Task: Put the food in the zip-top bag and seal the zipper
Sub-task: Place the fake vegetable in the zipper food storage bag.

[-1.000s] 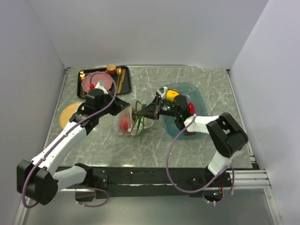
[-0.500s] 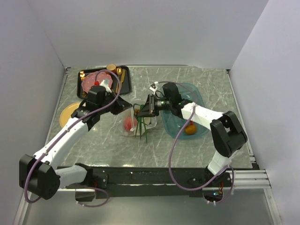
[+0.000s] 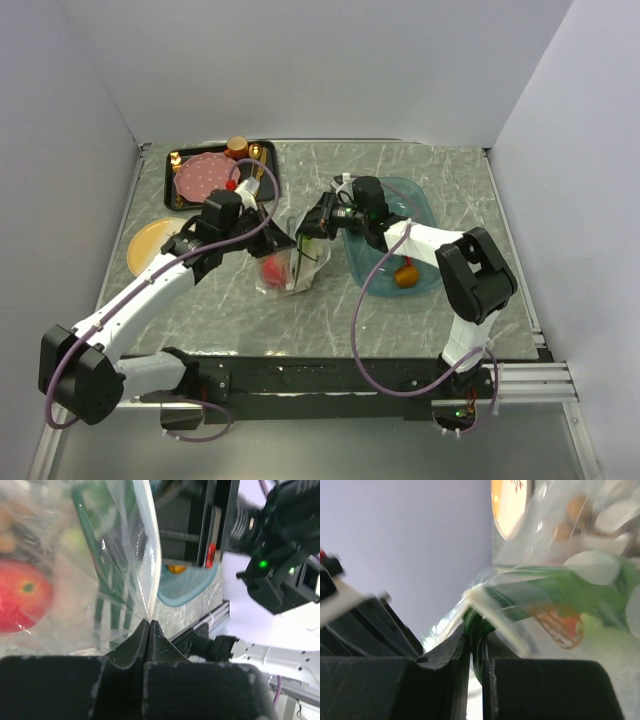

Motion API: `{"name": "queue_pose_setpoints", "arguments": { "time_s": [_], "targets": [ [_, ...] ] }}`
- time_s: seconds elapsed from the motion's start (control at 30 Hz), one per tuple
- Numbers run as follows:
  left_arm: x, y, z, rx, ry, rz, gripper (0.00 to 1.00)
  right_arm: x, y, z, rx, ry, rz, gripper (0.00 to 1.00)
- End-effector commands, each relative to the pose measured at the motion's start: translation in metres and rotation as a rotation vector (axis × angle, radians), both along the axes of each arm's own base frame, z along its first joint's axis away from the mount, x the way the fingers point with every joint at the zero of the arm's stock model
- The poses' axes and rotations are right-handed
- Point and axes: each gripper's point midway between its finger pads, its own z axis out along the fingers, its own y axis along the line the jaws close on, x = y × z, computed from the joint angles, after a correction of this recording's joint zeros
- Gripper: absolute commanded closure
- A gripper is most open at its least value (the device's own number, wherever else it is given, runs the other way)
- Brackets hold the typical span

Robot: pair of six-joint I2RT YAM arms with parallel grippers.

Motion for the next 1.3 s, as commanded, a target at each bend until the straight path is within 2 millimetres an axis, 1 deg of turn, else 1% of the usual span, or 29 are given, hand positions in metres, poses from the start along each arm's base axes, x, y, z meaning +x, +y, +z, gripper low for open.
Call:
{"name": "queue_pose_setpoints", "arguments": {
  "time_s": [0.0,0.03,0.1,0.17,0.2,0.27,0.3,0.4,0.43,0.53,0.57,0.6,0.63,0.67,0.7,0.73,0.77,0.83,0.9,0.93,0.97,1.0,1.03,1.07,1.1,1.13,1.17,1.23,1.27],
  "targets": [
    [-0.021,-0.008,0.004,-0.023,0.007,-0.061,0.99,0.037,-0.011,-0.002,-0.006,0.006,-0.177,1.00],
    [-0.023,-0.009,0.004,-0.029,0.012,-0.060,0.99,0.043,-0.013,-0.006,-0.051,-0.030,-0.203,1.00],
    [-0.024,-0.009,0.010,-0.038,-0.007,-0.056,0.99,0.045,-0.016,-0.012,-0.104,-0.030,-0.210,1.00],
    [-0.020,-0.006,0.017,-0.033,-0.022,-0.030,0.99,0.045,-0.018,-0.020,-0.181,-0.080,-0.224,1.00],
    [-0.017,-0.008,0.027,-0.053,-0.045,-0.031,0.99,0.037,-0.014,-0.028,-0.245,-0.075,-0.216,1.00],
    [-0.019,-0.015,0.044,-0.081,-0.078,-0.078,0.99,0.038,-0.022,-0.042,-0.370,-0.116,-0.234,1.00],
    [-0.016,-0.019,0.056,-0.080,-0.092,-0.099,0.99,0.037,-0.019,-0.041,-0.378,-0.133,-0.230,1.00],
    [-0.019,-0.028,0.072,-0.100,-0.107,-0.164,0.99,0.040,-0.019,-0.042,-0.402,-0.143,-0.265,1.00],
    [-0.021,-0.030,0.073,-0.105,-0.102,-0.177,0.99,0.041,-0.018,-0.043,-0.398,-0.125,-0.267,1.00],
    [-0.021,-0.028,0.069,-0.105,-0.089,-0.159,0.99,0.046,-0.014,-0.035,-0.372,-0.097,-0.289,1.00],
    [-0.022,-0.028,0.067,-0.103,-0.085,-0.160,0.99,0.049,-0.013,-0.030,-0.325,-0.095,-0.299,1.00],
    [-0.022,-0.027,0.060,-0.092,-0.069,-0.158,0.99,0.044,-0.008,-0.023,-0.256,-0.071,-0.263,1.00],
    [-0.022,-0.026,0.054,-0.079,-0.052,-0.153,0.99,0.047,-0.010,-0.016,-0.175,-0.002,-0.291,1.00],
    [-0.024,-0.025,0.046,-0.064,-0.032,-0.147,0.99,0.049,-0.009,-0.010,-0.104,-0.009,-0.295,1.00],
    [-0.026,-0.025,0.044,-0.066,-0.027,-0.151,0.99,0.050,-0.008,-0.005,-0.083,0.002,-0.298,1.00],
    [-0.024,-0.027,0.045,-0.081,-0.037,-0.152,0.99,0.053,-0.009,-0.005,-0.109,-0.032,-0.298,1.00],
    [-0.025,-0.027,0.039,-0.085,-0.024,-0.148,0.99,0.051,-0.004,-0.006,-0.165,-0.025,-0.283,1.00],
    [-0.023,-0.027,0.044,-0.111,-0.042,-0.133,0.99,0.047,-0.001,-0.010,-0.229,-0.078,-0.258,1.00],
    [-0.018,-0.031,0.057,-0.140,-0.087,-0.137,0.99,0.034,0.005,-0.022,-0.298,-0.086,-0.239,1.00],
    [-0.013,-0.030,0.061,-0.134,-0.103,-0.118,0.99,0.036,0.001,-0.029,-0.355,-0.125,-0.260,1.00],
    [-0.010,-0.031,0.073,-0.143,-0.131,-0.113,0.99,0.029,-0.005,-0.041,-0.399,-0.085,-0.268,1.00],
    [-0.008,-0.032,0.075,-0.143,-0.134,-0.117,0.99,0.034,-0.012,-0.041,-0.373,-0.069,-0.294,1.00],
    [-0.008,-0.034,0.076,-0.145,-0.129,-0.125,0.99,0.029,-0.009,-0.031,-0.275,-0.019,-0.289,1.00],
    [-0.010,-0.036,0.078,-0.149,-0.126,-0.140,0.99,0.034,-0.012,-0.030,-0.230,-0.013,-0.315,1.00],
    [-0.011,-0.039,0.075,-0.156,-0.117,-0.159,0.99,0.037,-0.016,-0.030,-0.229,0.009,-0.330,1.00],
    [-0.014,-0.042,0.074,-0.164,-0.110,-0.179,0.99,0.040,-0.017,-0.036,-0.265,-0.004,-0.326,1.00],
    [-0.015,-0.043,0.067,-0.161,-0.095,-0.178,0.99,0.040,-0.015,-0.034,-0.279,0.002,-0.317,1.00],
    [-0.012,-0.039,0.064,-0.163,-0.090,-0.126,0.99,0.038,-0.011,-0.032,-0.253,0.000,-0.299,1.00],
    [-0.012,-0.037,0.058,-0.163,-0.087,-0.112,0.99,0.036,-0.013,-0.037,-0.268,0.001,-0.303,1.00]
  ]
}}
